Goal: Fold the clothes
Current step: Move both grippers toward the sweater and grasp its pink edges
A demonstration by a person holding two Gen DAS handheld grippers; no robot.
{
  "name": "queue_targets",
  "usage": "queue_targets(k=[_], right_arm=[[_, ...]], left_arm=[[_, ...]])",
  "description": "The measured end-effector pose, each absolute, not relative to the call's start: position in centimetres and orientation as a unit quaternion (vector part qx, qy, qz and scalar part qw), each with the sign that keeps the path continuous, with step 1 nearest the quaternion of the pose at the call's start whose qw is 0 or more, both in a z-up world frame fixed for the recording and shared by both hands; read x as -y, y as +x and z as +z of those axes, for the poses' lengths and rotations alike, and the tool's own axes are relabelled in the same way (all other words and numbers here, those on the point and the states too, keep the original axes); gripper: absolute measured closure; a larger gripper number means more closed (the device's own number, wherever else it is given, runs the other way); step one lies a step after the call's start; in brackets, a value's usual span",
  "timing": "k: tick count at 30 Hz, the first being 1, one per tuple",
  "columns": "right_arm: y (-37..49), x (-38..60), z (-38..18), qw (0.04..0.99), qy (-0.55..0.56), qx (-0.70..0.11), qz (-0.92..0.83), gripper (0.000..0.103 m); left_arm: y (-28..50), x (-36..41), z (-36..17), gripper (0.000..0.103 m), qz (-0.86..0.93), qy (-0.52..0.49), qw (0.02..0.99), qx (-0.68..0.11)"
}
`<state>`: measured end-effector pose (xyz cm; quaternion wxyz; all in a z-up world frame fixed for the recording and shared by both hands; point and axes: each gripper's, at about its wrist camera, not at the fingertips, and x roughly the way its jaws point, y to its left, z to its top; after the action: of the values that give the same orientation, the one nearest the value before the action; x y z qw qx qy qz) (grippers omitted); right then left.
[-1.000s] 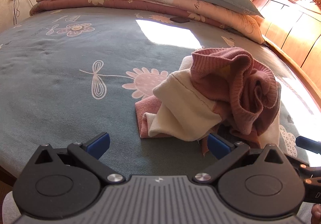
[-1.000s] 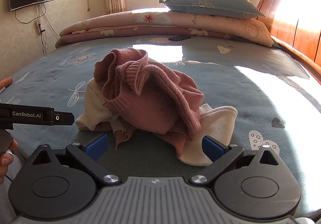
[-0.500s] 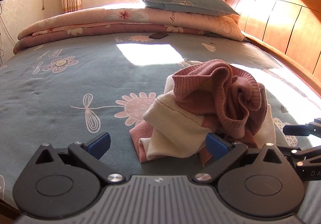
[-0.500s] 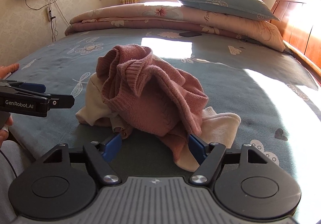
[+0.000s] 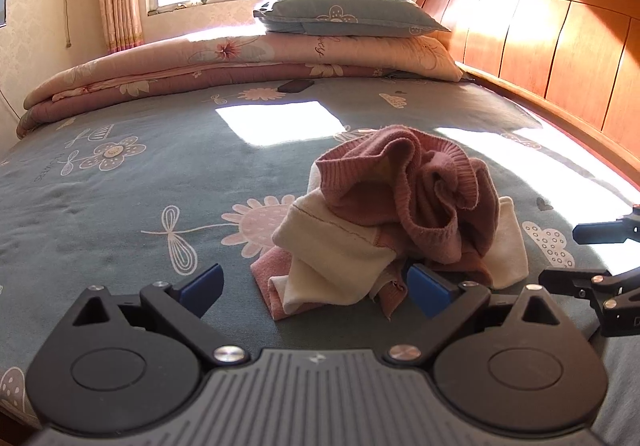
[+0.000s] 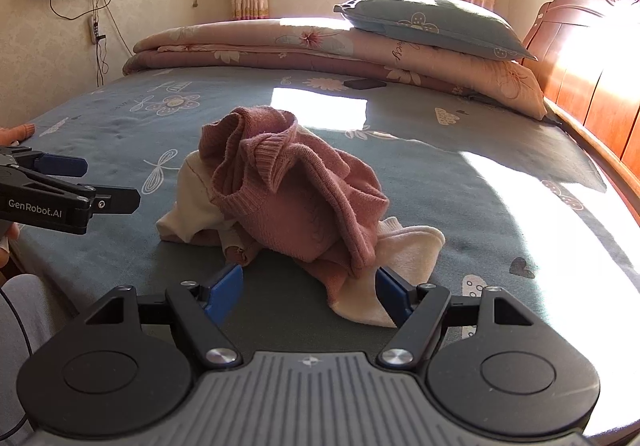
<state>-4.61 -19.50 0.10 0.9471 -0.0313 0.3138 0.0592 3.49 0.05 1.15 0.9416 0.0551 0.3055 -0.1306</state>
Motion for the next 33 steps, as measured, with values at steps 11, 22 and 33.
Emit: queue_targets(k=[11,22,33], right_arm=[[-2.8,18.6,-1.9,0.936,-0.055,-0.333,0.097,0.034],[-0.2,19.8,-1.1,0.938,-0.122,-0.314,0.081,0.044],[5.5,19.8,-1.0,0.927,-0.153,-0.319,0.122,0.079]], left_arm=[[4.9,0.2,-0.8,0.025,-0.15,0.054,0.93,-0.331],[5.5,0.7,-0.6,0.025,-0.161,0.073,0.927,-0.33],[6.4,0.9,-0.6,0.042,-0.172,0.091,0.918,-0.347]])
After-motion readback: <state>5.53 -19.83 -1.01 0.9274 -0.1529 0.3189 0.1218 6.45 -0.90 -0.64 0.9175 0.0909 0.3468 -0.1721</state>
